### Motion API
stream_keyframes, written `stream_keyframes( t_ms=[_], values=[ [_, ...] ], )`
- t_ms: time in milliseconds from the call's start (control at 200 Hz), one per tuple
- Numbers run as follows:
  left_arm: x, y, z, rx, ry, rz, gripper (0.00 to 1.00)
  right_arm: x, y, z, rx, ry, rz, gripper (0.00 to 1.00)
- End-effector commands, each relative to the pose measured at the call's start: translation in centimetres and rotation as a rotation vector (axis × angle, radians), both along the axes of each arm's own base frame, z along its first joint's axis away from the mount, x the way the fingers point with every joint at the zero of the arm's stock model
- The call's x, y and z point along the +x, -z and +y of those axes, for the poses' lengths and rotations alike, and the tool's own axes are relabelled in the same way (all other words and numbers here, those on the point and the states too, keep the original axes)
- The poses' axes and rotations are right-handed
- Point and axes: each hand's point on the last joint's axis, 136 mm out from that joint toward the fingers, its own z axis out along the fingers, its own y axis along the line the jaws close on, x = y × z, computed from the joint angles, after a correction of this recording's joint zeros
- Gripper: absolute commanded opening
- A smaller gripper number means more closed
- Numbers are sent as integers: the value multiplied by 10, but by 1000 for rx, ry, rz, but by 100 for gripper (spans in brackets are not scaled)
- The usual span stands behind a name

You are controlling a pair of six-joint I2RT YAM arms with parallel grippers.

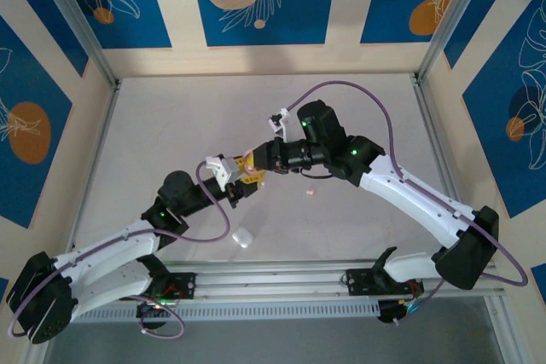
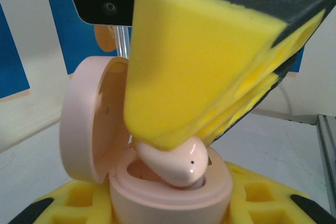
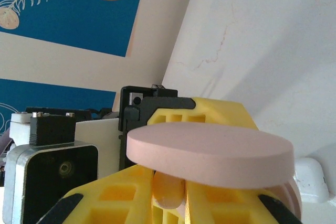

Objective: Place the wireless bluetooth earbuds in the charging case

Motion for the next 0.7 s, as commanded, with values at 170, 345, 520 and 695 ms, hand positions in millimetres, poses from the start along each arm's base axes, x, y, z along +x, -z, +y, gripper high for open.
stream_keyframes(
  t_ms=[170, 345, 520, 695],
  values=[
    [-4, -27, 2, -68, -2, -79, 32, -9, 10, -4, -70, -15, 49, 23],
    [-9, -27, -1, -66, 31, -78, 33, -4, 15, -6, -109, 11, 52, 26],
    [-11, -29, -1, -67, 40, -80, 33, 1, 13, -9, -135, 38, 33, 30],
    [-11, -29, -1, -66, 37, -79, 33, 3, 7, -13, -139, 62, 8, 33]
  ],
)
